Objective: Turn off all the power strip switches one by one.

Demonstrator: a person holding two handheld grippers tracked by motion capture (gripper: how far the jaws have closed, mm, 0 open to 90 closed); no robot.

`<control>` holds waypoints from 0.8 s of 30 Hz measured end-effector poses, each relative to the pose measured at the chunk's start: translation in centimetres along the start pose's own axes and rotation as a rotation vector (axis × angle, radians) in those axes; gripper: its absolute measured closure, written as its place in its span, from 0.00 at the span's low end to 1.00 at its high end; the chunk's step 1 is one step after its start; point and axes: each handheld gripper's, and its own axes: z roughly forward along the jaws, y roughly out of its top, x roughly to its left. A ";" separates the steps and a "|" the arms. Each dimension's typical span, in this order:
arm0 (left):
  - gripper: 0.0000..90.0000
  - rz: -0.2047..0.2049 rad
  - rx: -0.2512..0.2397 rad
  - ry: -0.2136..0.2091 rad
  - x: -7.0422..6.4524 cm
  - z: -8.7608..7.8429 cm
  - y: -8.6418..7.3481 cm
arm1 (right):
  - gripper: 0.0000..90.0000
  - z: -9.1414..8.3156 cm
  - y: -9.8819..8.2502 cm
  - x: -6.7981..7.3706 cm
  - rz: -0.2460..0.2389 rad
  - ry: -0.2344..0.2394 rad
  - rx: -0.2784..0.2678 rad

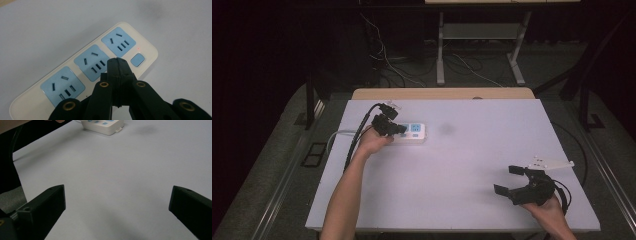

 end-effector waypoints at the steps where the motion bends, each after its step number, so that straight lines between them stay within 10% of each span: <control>1: 0.99 0.001 0.003 0.000 0.0 0.1 0.0 | 0.01 0.0 0.0 0.0 0.000 0.000 0.000; 24: 0.99 -0.023 0.033 -0.028 0.4 0.4 -0.4 | 0.01 0.2 0.0 0.0 -0.006 -0.003 0.017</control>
